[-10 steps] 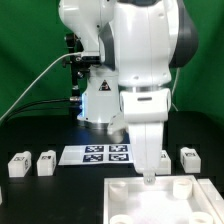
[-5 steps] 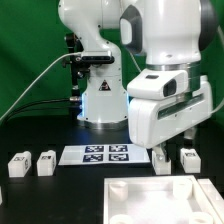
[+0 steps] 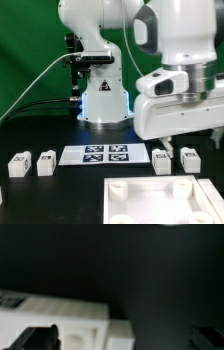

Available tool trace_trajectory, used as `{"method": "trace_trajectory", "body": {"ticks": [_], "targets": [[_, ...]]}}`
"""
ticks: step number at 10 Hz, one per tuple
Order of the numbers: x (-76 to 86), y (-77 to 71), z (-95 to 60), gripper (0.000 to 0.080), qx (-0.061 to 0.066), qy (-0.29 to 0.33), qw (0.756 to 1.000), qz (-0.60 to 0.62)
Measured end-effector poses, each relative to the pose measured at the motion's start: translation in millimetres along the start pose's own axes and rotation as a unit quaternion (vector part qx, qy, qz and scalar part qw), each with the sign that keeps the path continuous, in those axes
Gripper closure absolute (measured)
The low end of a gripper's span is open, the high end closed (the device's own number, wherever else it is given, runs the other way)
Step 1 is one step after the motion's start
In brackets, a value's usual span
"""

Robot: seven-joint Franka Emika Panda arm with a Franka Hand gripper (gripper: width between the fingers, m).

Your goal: Assemble one leg

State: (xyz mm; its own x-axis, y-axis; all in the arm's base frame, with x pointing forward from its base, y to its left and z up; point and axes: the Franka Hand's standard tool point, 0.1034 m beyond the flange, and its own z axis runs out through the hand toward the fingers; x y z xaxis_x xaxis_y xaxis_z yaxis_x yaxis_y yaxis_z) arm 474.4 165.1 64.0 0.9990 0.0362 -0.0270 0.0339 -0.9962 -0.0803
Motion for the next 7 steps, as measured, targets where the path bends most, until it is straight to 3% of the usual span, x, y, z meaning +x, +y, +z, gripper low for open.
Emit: {"method": "trace_trajectory", "body": {"ticks": [4,7], "targets": [[-4.6,-1.7,1.4,0.015,-0.005,-0.025,1.0,-0.009],[-28.0,-4.8,3.8,0.015,-0.028,-0.174,0.984,-0.005]]}}
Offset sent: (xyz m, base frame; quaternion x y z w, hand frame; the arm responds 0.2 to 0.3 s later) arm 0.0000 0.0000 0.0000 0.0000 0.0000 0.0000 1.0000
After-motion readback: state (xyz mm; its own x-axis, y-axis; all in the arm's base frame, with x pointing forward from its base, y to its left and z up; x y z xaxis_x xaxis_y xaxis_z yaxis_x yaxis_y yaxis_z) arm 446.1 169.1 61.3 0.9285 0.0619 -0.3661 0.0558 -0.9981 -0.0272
